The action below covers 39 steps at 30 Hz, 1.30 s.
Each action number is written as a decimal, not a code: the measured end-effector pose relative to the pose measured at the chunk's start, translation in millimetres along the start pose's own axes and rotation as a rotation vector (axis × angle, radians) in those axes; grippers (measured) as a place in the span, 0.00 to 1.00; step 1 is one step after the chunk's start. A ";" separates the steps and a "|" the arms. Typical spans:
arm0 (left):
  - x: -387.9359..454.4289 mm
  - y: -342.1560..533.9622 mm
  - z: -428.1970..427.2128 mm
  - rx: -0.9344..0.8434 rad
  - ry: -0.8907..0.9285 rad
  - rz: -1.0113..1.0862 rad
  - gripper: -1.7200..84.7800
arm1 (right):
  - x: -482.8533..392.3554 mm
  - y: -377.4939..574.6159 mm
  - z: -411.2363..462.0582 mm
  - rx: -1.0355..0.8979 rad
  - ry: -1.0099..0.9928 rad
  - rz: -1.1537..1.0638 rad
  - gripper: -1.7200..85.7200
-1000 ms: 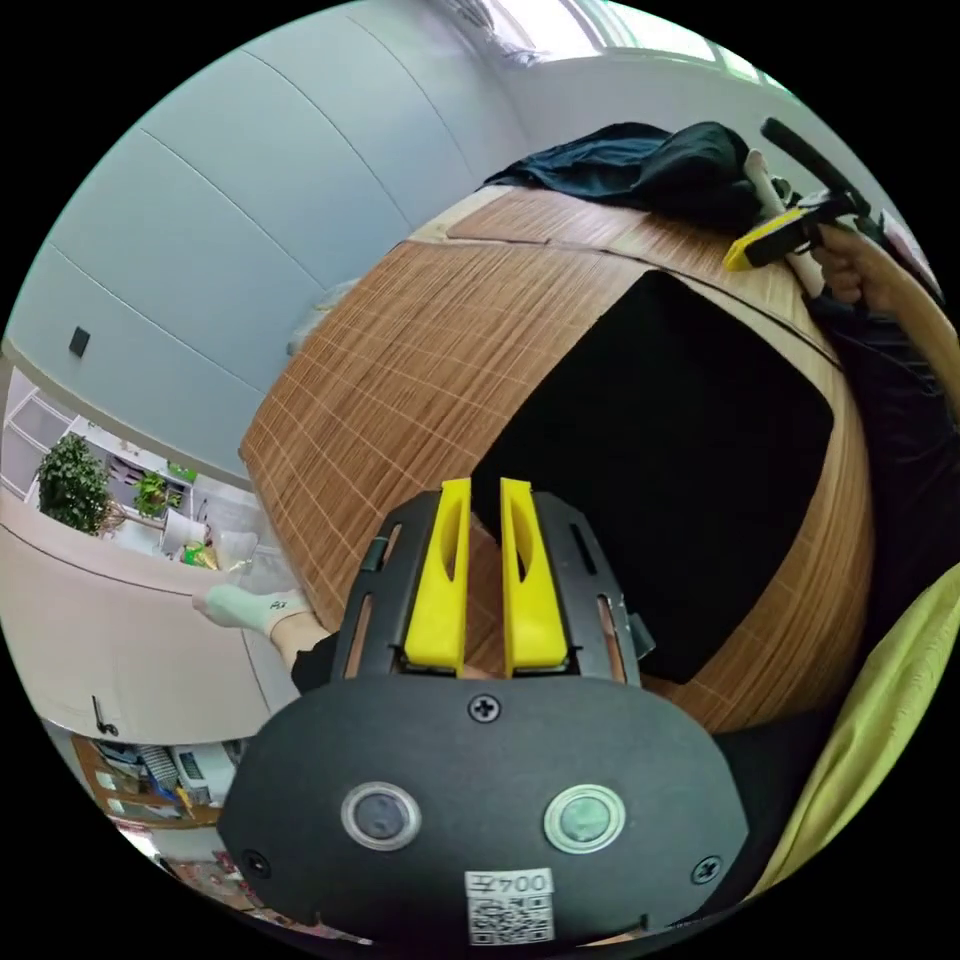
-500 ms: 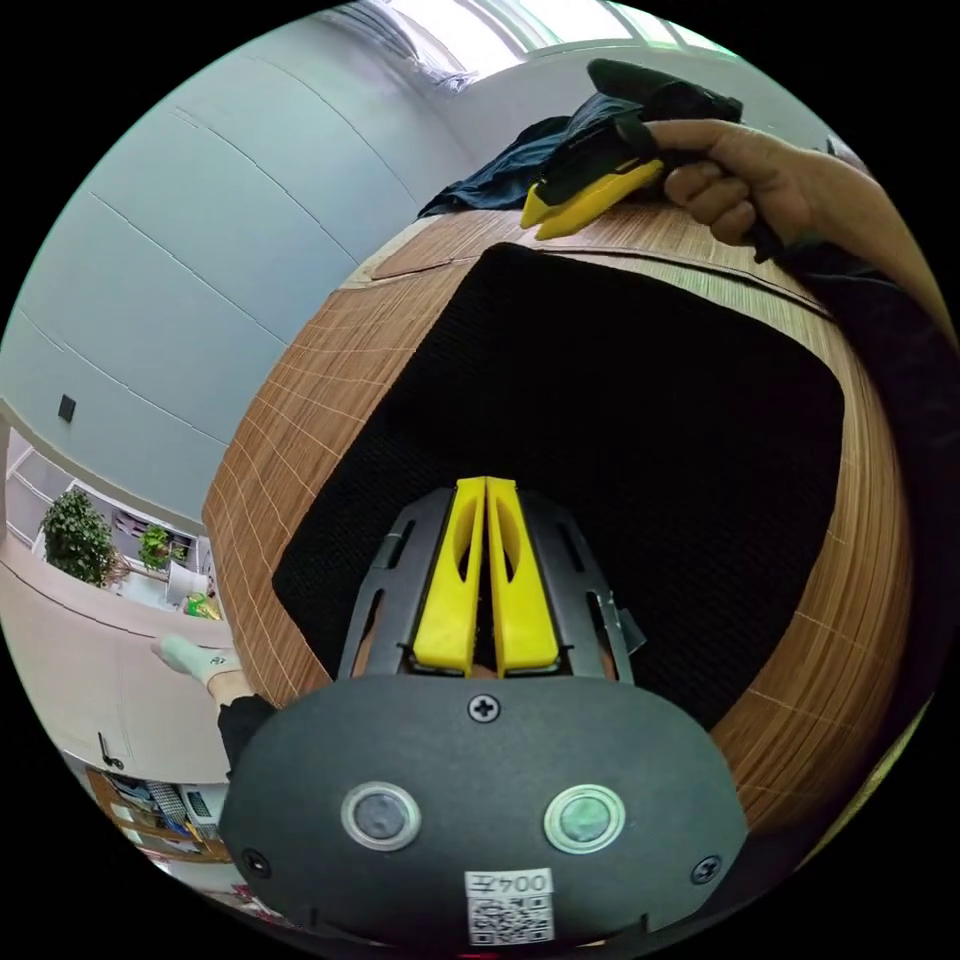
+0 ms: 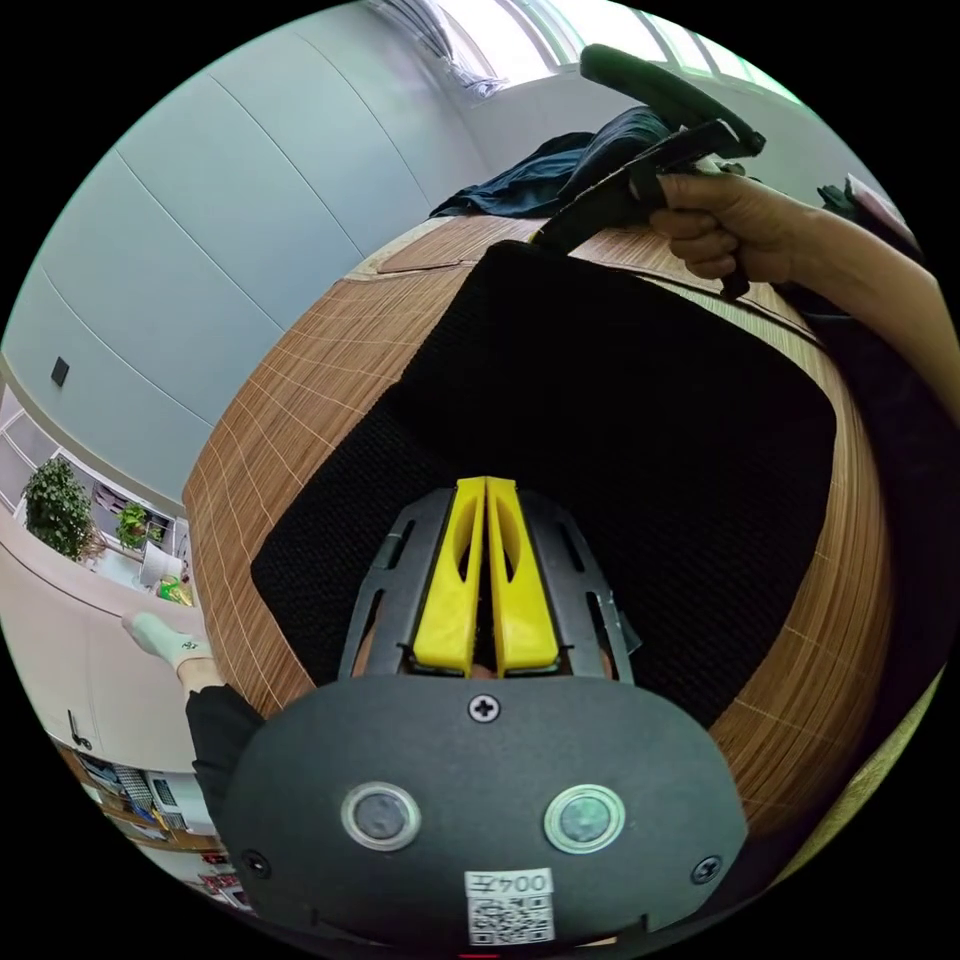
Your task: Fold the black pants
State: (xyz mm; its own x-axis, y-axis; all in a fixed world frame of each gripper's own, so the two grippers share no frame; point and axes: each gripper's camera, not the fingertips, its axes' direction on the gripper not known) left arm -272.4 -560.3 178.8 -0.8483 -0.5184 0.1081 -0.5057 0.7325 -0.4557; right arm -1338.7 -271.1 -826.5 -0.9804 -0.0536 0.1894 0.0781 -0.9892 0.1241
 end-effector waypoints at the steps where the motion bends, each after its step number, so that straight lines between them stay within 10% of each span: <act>1: -1.2 0.9 -0.1 0.001 0.003 -0.002 0.02 | -0.2 0.7 0.6 0.038 0.000 0.007 0.05; 9: -12.6 11.8 -0.3 0.007 0.009 -0.007 0.02 | 75.1 53.7 54.7 0.070 -0.419 0.559 0.03; 14: -17.5 16.7 -1.0 0.008 -0.007 0.000 0.02 | 79.7 73.2 34.2 0.241 -0.539 0.613 0.18; 24: -35.6 25.6 -1.9 0.011 -0.022 0.007 0.02 | -5.2 23.2 83.1 -0.056 -0.153 0.345 0.08; 32: -64.5 30.7 -36.2 0.059 -0.079 -0.040 0.02 | -10.4 31.7 52.5 0.098 -0.211 0.496 0.12; 39: -152.8 52.1 -40.6 0.060 -0.159 -0.271 0.02 | -128.0 -12.4 0.9 0.181 0.066 0.160 0.10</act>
State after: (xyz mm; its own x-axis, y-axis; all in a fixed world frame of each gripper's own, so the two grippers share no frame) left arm -175.5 -425.0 174.3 -0.6461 -0.7572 0.0957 -0.6962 0.5333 -0.4806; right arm -1214.0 -251.9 -851.4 -0.9622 -0.2224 0.1570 0.2586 -0.9270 0.2717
